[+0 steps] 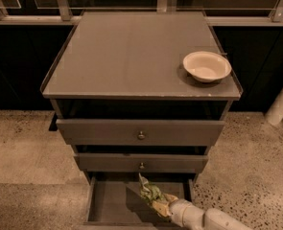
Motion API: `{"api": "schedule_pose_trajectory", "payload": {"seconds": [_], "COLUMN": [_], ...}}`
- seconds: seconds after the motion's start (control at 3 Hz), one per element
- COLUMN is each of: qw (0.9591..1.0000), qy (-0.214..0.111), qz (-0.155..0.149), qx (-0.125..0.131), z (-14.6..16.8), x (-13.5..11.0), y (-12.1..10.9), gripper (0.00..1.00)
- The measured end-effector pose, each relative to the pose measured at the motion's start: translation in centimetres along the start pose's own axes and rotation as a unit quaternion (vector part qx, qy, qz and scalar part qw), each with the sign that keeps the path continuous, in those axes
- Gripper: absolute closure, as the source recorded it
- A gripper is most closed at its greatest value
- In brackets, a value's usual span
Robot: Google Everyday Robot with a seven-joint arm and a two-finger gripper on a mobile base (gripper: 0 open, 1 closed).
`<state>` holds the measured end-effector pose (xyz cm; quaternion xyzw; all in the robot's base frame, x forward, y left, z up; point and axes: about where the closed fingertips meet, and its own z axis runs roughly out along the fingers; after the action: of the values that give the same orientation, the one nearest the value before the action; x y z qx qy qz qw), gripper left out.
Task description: Place green jalapeno chip bag into bottom drawer
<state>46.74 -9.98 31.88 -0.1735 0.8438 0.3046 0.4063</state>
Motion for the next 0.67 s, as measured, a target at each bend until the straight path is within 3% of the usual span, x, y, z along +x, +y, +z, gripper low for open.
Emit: {"api": "schedule_pose_trajectory", "payload": {"seconds": [0.33,0.67], "qw": [0.9989,0.9968], "qy": [0.012,0.033], "qz": [0.045,0.072], "qx": [-0.009,-0.011], "z": [3.1,5.7], "x": [3.1,5.5], "y": [-1.7,-3.3], "gripper": [1.0,1.0]}}
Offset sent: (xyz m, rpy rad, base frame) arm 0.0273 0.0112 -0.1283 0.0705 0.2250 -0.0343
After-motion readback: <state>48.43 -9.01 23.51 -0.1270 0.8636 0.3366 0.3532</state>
